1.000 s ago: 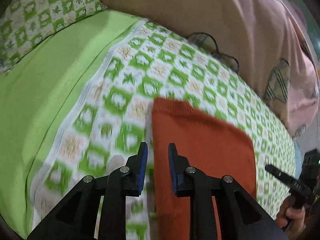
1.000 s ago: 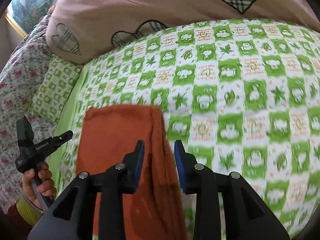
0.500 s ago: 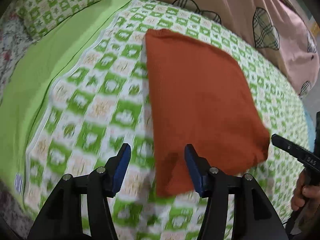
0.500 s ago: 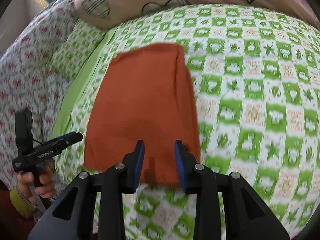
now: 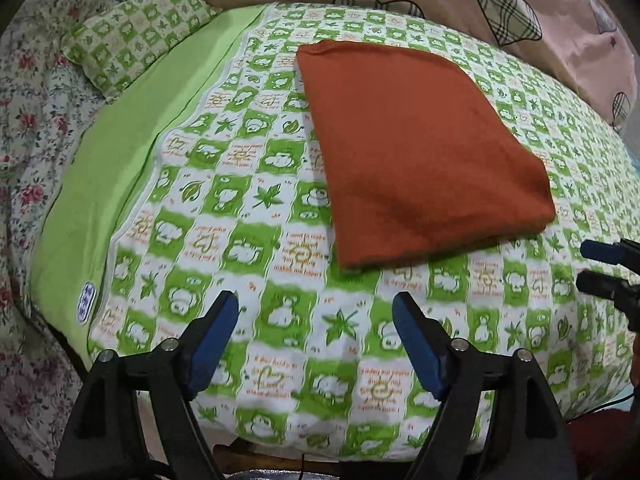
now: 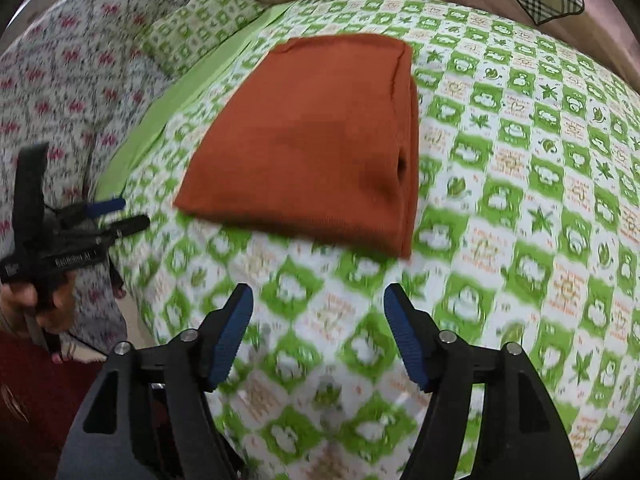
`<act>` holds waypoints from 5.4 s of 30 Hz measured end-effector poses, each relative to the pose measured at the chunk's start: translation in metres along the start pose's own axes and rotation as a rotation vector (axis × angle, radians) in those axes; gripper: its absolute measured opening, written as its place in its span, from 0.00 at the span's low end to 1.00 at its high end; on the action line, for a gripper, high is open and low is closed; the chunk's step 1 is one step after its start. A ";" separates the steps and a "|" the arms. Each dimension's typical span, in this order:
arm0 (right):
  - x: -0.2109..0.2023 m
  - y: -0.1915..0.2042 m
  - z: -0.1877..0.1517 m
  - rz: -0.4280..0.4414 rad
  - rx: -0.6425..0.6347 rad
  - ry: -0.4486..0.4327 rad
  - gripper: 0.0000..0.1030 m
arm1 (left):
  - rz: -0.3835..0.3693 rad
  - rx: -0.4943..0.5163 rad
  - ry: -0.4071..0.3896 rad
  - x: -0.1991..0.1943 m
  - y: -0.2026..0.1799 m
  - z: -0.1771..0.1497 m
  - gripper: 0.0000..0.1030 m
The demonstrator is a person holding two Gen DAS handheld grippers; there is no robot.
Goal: Fold small clothes
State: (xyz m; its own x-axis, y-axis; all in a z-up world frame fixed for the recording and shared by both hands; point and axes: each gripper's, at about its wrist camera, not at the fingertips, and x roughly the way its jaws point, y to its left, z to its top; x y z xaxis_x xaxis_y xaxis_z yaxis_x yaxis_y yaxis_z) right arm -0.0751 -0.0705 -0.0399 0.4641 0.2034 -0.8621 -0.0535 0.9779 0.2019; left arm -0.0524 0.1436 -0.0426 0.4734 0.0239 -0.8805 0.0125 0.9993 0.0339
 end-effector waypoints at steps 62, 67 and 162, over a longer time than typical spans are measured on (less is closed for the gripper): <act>0.017 0.006 0.099 -0.027 -0.006 -0.085 0.88 | 0.042 -0.001 -0.053 0.022 -0.026 0.090 0.86; 0.018 0.002 0.105 -0.020 0.016 -0.087 0.88 | 0.017 -0.019 -0.052 0.025 -0.025 0.093 0.86; 0.030 0.002 0.112 -0.035 0.059 -0.106 0.88 | -0.019 -0.003 -0.061 0.032 -0.036 0.098 0.87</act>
State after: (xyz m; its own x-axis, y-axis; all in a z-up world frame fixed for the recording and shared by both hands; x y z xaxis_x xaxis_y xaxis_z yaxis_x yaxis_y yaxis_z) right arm 0.0375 -0.0675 -0.0131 0.5555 0.1601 -0.8160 0.0151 0.9792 0.2024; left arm 0.0487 0.1058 -0.0251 0.5262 0.0036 -0.8503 0.0195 0.9997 0.0163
